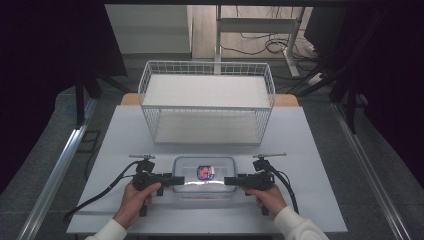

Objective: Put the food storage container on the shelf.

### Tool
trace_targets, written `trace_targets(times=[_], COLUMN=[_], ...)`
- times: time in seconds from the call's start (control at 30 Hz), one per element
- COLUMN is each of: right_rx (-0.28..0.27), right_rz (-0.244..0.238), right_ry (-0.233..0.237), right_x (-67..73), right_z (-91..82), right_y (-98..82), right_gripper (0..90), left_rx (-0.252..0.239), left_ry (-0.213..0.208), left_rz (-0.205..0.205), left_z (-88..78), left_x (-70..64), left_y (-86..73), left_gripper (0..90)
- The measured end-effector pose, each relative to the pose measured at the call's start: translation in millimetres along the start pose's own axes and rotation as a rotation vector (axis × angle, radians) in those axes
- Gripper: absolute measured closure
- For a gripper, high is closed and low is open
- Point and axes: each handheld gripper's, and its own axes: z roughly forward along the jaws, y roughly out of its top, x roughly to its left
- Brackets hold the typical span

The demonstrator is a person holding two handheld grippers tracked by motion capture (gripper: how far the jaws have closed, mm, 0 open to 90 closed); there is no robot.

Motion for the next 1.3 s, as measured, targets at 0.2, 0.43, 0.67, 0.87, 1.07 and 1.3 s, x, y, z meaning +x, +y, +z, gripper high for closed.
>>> trace_targets(times=[0.2,0.43,0.67,0.87,1.07,1.3], right_rx=[-0.029,-0.046,-0.039,-0.043,-0.065,-0.069], right_rz=[0.021,0.007,0.009,0.015,0.029,0.032], right_ry=[0.003,0.000,0.008,0.006,-0.003,-0.003], right_x=[2.1,6.8,8.4,10.5,14.0,15.3], right_z=[-5.8,-10.3,-14.5,-17.4,-19.5,-20.6], right_y=[-3.5,-7.8,-8.6,-10.7,-12.8,-12.6], right_gripper=[34.5,38.8,42.3,44.8,48.0,48.6], left_rx=[-0.011,-0.015,-0.023,-0.033,-0.045,-0.062], left_ry=[0.004,0.012,0.009,0.004,0.012,0.019], left_rz=[0.006,0.029,0.042,0.039,0.042,0.040], left_z=[-4.9,-9.5,-11.8,-14.0,-16.7,-18.6], left_x=[-4.2,-8.8,-10.6,-12.7,-15.4,-18.5], left_y=[-1.7,-6.1,-7.1,-8.4,-8.4,-8.2], left_gripper=[38.2,41.2,44.0,46.4,48.7,50.0])
